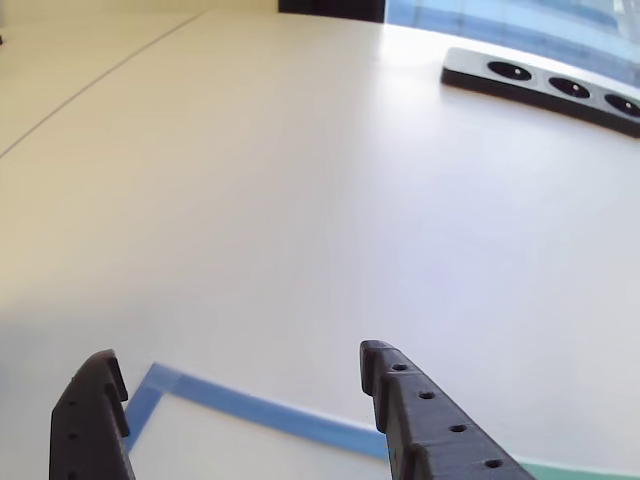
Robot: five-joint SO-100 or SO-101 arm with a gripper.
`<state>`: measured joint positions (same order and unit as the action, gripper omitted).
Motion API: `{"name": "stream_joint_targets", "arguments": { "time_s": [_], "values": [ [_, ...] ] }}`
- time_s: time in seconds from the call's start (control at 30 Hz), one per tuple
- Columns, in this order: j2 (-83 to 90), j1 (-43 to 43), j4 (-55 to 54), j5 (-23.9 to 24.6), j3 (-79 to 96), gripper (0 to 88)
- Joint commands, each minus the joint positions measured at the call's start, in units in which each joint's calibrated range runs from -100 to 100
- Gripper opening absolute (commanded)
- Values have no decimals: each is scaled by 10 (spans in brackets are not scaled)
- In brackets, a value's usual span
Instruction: Tower of hanoi
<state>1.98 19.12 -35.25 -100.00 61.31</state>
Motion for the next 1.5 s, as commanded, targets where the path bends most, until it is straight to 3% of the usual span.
{"name": "stream_joint_targets", "arguments": {
  "time_s": [0.0,0.2,0.57,0.7,1.03,1.47],
  "values": [
    [112,-23,187,0,-97,189],
    [271,-44,498,0,-212,1],
    [389,-168,1013,0,-468,1],
    [410,-233,1142,0,-553,1],
    [451,-415,1344,0,-698,1],
    [498,-584,1350,0,-665,26]
  ]
}}
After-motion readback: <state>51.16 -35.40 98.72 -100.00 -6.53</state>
